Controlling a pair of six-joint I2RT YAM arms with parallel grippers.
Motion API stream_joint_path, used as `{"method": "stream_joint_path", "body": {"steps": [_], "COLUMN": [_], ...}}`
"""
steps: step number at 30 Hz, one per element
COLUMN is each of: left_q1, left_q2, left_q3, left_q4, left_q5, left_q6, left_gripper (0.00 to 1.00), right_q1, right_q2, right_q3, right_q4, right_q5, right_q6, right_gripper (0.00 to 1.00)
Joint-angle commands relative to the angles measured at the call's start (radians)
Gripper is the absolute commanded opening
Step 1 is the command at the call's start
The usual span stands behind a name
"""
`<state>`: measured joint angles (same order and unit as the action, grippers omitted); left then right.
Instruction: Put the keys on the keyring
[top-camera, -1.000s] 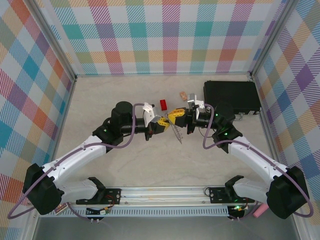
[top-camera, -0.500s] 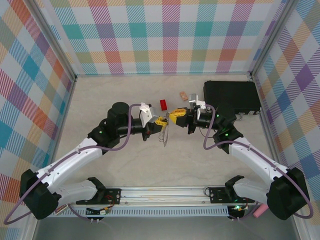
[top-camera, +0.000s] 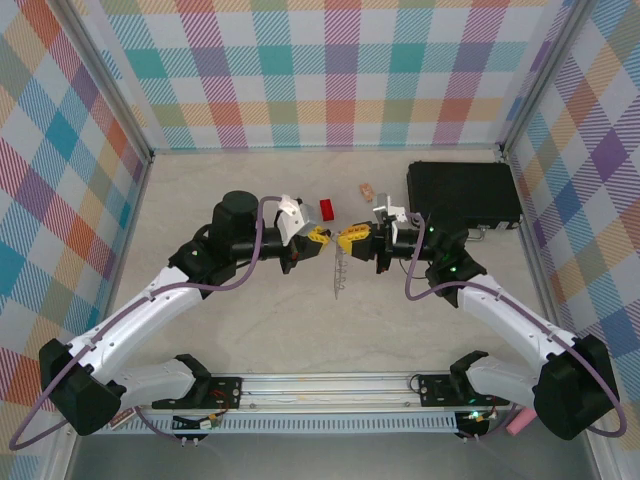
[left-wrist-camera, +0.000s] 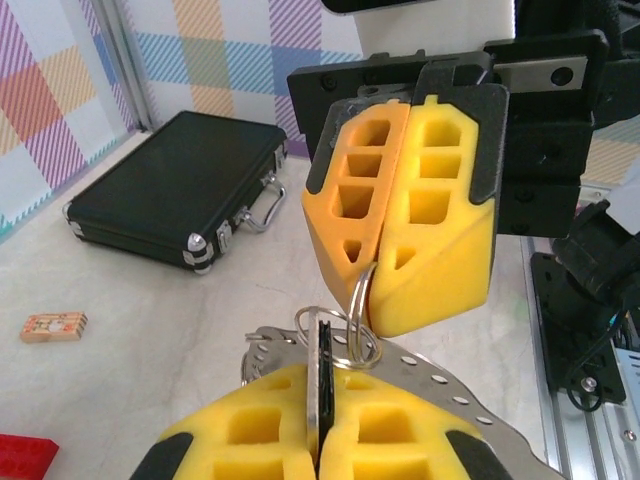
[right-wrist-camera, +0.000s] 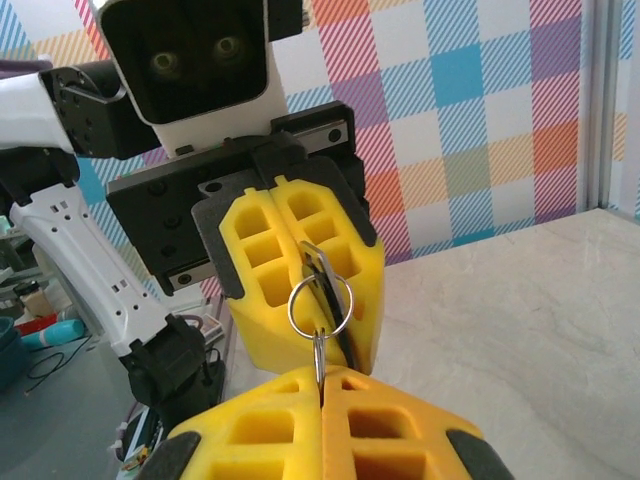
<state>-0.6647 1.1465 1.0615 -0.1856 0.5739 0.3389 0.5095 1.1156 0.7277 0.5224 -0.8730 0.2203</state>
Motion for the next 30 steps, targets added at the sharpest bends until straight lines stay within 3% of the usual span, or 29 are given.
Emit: {"method": "stream_joint_path", "body": {"steps": [1, 5, 11, 13, 21, 26, 30], "left_q1": [0.005, 0.005, 0.005, 0.005, -0.021, -0.059, -0.062], "left_q2": [0.014, 0.030, 0.077, 0.098, 0.238, 0.384, 0.517], "left_q3": [0.048, 0.089, 0.148, 0.159, 0.213, 0.299, 0.399], "left_q4": [-0.050, -0.128, -0.230, -0.234, -0.174, -0.114, -0.050], "left_q5": [0.007, -0.012, -0.052, -0.062, -0.073, -0.071, -0.024], "left_q6": [0.030, 0.068, 0.119, 0.120, 0.068, 0.036, 0.027], "left_gripper": [0.00, 0.00, 0.00, 0.00, 0.00, 0.00, 0.00], "right_q1": [-0.006, -0.005, -0.005, -0.005, -0.008, -0.009, -0.009], "right_q2": [0.009, 0.021, -0.011, -0.041, -0.263, -0.402, -0.495], "right_q3": [0.044, 0.057, 0.041, 0.018, -0.089, -0.119, -0.148], "right_q4": [-0.017, -0.056, -0.159, -0.190, -0.328, -0.442, -0.495], "right_q5": [-0.049, -0.049, 0.086, 0.171, 0.531, 0.789, 0.927], "right_q6": [-0.029, -0.041, -0.086, -0.094, -0.104, -0.095, -0.082], "right_gripper": [0.00, 0.01, 0.36, 0.48, 0.75, 0.85, 0.93]}}
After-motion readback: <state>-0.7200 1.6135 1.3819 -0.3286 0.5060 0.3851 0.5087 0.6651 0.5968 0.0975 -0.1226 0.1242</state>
